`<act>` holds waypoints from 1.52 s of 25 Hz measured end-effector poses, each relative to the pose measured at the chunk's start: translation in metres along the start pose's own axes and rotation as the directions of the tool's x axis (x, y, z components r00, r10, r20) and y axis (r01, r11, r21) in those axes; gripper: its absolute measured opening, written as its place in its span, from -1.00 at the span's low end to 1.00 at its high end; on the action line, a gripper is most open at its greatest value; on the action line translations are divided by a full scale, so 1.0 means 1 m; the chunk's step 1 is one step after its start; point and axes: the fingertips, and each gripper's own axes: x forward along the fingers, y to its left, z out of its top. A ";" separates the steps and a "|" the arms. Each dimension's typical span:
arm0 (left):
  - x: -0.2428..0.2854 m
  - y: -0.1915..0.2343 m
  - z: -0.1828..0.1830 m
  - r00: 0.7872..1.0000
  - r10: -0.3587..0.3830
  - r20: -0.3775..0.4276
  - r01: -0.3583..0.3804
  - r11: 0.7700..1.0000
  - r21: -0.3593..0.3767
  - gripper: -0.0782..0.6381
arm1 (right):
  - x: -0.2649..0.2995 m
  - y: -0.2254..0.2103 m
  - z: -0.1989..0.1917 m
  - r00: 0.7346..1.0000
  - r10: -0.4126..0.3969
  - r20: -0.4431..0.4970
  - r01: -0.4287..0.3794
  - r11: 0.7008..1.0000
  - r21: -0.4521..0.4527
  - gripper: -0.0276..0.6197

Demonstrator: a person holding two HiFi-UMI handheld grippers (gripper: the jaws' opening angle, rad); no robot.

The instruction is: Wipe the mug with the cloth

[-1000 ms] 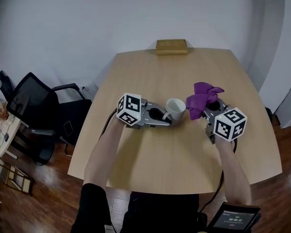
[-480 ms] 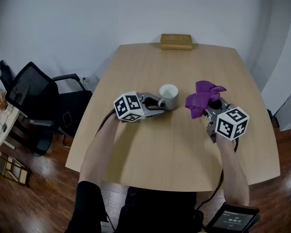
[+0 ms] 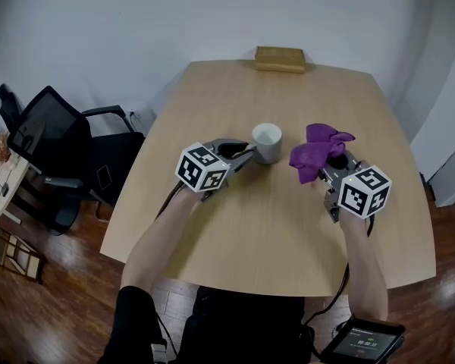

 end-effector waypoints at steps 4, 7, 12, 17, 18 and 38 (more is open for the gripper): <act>0.008 0.026 -0.003 0.993 0.110 -0.032 -0.109 0.994 0.023 -0.58 | 0.000 0.000 -0.003 1.000 0.001 -0.004 -0.001 1.000 0.001 -0.68; 0.019 0.040 -0.001 0.990 0.134 -0.051 -0.133 0.991 0.032 -0.58 | -0.001 -0.001 -0.002 1.000 -0.003 -0.003 0.003 1.000 0.002 -0.68; 0.031 0.044 0.005 0.990 0.135 -0.044 -0.135 0.991 0.012 -0.58 | -0.003 -0.001 -0.001 1.000 -0.007 -0.004 0.007 1.000 0.003 -0.68; 0.040 0.052 0.006 0.986 0.162 -0.036 -0.162 0.987 0.012 -0.57 | 0.000 0.000 -0.004 1.000 -0.002 -0.010 0.002 1.000 0.000 -0.68; 0.042 0.056 0.005 0.985 0.171 -0.038 -0.170 0.985 0.015 -0.57 | 0.001 0.000 -0.006 1.000 0.000 -0.012 0.000 1.000 0.001 -0.68; 0.038 0.069 0.008 0.977 0.212 0.002 -0.211 0.977 -0.041 -0.47 | 0.007 0.005 -0.008 0.997 0.070 0.020 -0.072 0.990 0.118 -0.68</act>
